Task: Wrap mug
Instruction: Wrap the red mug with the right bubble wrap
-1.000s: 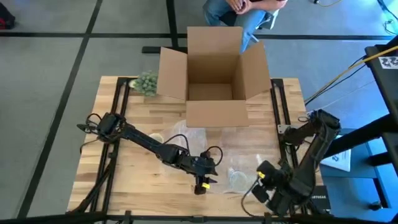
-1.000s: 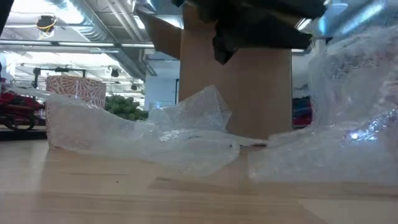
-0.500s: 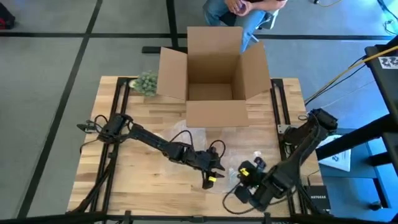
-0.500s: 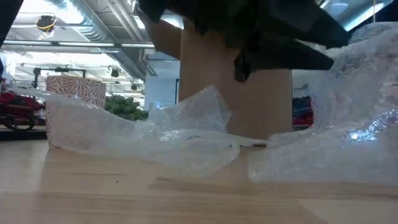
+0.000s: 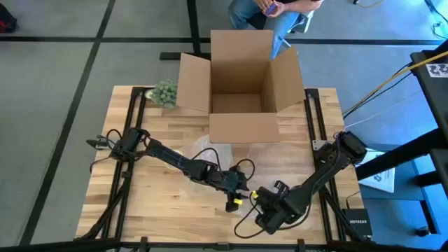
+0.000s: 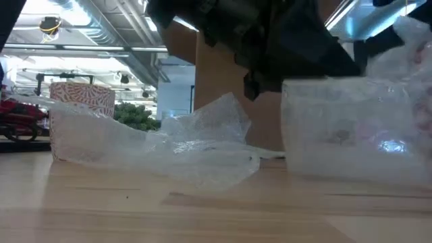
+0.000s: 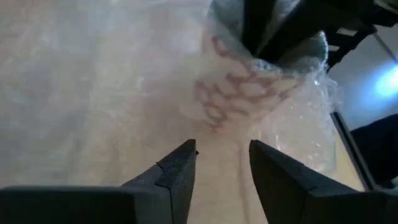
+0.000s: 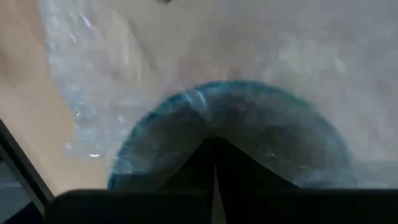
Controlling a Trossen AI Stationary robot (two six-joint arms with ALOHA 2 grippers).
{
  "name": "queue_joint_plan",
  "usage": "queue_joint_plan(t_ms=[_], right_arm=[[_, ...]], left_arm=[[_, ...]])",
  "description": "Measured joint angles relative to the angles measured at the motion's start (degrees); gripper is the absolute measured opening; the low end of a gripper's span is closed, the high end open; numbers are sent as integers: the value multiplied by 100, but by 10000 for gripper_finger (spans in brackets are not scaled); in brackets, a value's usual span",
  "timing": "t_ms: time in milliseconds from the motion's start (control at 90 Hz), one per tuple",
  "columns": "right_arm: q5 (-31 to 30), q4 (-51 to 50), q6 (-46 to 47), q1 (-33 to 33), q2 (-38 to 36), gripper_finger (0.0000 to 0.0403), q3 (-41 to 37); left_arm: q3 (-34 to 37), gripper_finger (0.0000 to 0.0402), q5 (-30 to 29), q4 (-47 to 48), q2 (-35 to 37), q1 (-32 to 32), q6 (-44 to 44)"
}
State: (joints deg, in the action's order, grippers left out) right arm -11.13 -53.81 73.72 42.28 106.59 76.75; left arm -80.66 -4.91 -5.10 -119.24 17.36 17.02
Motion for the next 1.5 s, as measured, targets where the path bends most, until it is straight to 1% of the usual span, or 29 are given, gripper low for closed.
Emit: queue_joint_plan(t_ms=[67,167,222,278,344,456,533,700,878,956,1167,1322,1500], right_arm=[[23,50,-56,0,11,1,0],[-36,112,-73,0,11,1,-4],[-90,125,-75,0,11,0,-4],[-112,126,-76,2,11,1,-4],[-158,132,-96,4,13,1,-4],[-343,139,-101,7,15,1,-7],[-428,149,-117,7,15,1,-7],[-493,198,-152,7,17,1,-11],[-570,387,-372,11,22,1,-19],[-690,458,-379,17,22,0,-17],[-713,414,-377,15,2,1,26],[-690,28,-379,13,-174,1,285],[-672,-812,-364,152,-413,1,732]], left_arm=[[0,134,-189,-1,2,-23,-96],[0,134,-641,9,-47,-97,-295],[0,134,-714,-14,-109,-152,-355],[0,134,-627,-180,-220,-199,-360],[12,134,-324,-400,-310,-236,-362],[11,134,392,-1209,-399,-221,-325],[9,134,594,-1673,-403,-140,-286],[3,134,568,-2363,-398,12,-363],[-2,134,566,-2501,-535,31,-354],[-10,134,536,-2518,-671,31,-354],[-28,134,503,-2503,-774,48,-392],[-20,134,466,-2506,-756,76,-409],[-17,134,457,-2507,-756,77,-409]])
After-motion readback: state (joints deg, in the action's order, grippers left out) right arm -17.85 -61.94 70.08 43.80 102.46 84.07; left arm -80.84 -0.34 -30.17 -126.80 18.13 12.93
